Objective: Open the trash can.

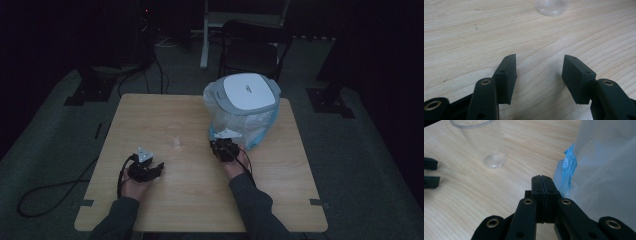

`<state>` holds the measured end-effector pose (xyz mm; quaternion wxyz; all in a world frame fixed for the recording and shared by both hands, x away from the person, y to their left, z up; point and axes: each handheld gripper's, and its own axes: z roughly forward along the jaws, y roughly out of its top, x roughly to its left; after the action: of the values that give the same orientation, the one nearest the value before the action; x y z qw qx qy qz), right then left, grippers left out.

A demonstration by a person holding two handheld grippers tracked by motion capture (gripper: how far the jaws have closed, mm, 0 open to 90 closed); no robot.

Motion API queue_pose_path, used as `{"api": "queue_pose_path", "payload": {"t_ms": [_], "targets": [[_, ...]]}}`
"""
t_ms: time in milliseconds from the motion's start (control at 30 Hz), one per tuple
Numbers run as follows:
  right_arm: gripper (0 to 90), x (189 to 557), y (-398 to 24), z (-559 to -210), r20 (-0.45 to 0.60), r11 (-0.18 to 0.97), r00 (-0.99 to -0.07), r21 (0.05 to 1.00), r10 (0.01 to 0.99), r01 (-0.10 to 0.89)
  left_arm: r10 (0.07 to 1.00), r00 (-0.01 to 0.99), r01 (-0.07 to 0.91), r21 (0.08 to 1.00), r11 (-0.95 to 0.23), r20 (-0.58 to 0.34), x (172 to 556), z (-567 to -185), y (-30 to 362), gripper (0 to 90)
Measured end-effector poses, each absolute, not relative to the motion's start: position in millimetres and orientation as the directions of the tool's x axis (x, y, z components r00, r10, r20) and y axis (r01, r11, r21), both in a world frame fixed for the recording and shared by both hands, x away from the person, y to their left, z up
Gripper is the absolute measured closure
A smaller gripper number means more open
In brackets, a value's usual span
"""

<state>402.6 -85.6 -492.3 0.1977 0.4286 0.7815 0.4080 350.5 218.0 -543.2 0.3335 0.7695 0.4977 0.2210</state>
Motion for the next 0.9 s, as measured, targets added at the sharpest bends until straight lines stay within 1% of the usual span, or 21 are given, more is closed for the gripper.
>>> {"api": "queue_pose_path", "payload": {"t_ms": [367,533,667,867,900], "targets": [[89.6,419,-69,-500,0.047,0.271,-0.511,0.804,0.858,0.529,0.913,0.409,0.619,0.732,-0.285,0.009,350,-543,218,46.5],[90.0,428,-63,-502,0.057,0.222,-0.451,0.811,0.891,0.542,0.911,0.412,0.618,0.731,-0.288,0.010,350,-543,218,46.4],[90.0,431,-63,-503,0.052,0.205,-0.421,0.816,0.905,0.541,0.911,0.413,0.618,0.732,-0.287,0.008,351,-543,217,46.4],[90.0,435,-59,-505,0.019,0.214,-0.394,0.814,0.919,0.540,0.910,0.414,0.618,0.732,-0.287,0.008,351,-543,217,46.4],[90.0,437,-57,-508,0.005,0.218,-0.377,0.808,0.926,0.547,0.910,0.415,0.618,0.732,-0.288,0.008,350,-543,217,46.4]]}}
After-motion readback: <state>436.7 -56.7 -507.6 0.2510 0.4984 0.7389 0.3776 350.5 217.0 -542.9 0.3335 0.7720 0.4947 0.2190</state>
